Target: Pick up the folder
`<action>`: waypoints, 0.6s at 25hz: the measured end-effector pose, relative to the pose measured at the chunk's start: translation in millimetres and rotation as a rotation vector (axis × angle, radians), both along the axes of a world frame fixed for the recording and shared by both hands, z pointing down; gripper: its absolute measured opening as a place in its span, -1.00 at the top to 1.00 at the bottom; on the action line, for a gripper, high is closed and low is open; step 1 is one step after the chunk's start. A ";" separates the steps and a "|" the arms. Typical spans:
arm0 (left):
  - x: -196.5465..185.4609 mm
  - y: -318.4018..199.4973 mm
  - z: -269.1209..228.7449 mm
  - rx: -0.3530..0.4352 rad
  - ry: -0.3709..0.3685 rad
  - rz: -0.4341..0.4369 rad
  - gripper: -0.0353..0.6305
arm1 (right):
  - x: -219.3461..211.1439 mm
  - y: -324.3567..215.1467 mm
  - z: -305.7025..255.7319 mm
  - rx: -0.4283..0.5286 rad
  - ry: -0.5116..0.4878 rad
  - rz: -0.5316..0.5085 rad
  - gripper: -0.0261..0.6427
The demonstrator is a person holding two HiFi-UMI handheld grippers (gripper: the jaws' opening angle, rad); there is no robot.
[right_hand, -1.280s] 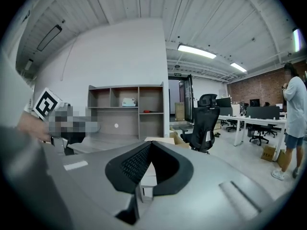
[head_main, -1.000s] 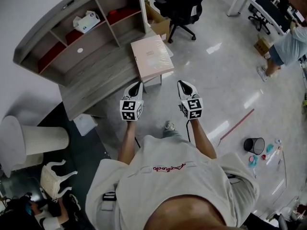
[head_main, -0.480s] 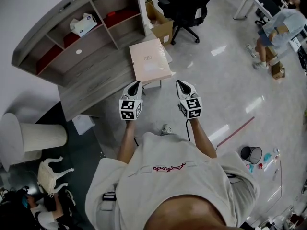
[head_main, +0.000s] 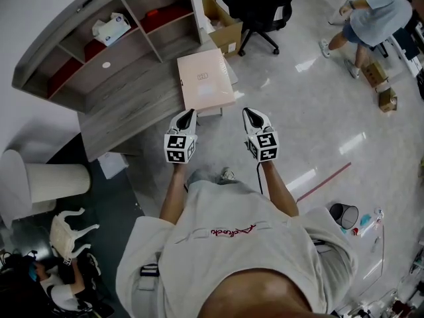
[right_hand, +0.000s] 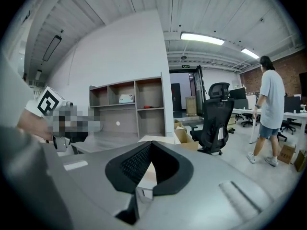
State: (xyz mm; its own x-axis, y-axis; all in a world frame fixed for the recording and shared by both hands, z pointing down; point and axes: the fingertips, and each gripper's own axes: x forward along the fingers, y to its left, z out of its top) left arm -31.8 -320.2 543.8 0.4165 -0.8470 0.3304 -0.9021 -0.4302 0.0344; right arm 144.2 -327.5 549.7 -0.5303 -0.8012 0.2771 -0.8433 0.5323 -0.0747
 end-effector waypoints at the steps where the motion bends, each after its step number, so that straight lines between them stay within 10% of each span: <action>1: -0.9 -0.1 1.2 -0.004 -0.002 -0.002 0.90 | -1.0 -0.1 2.2 -0.004 -0.002 -0.004 0.90; 15: -24.1 -17.8 25.4 -0.053 -0.005 0.018 0.90 | -21.8 -17.7 20.4 -0.040 0.008 0.015 0.90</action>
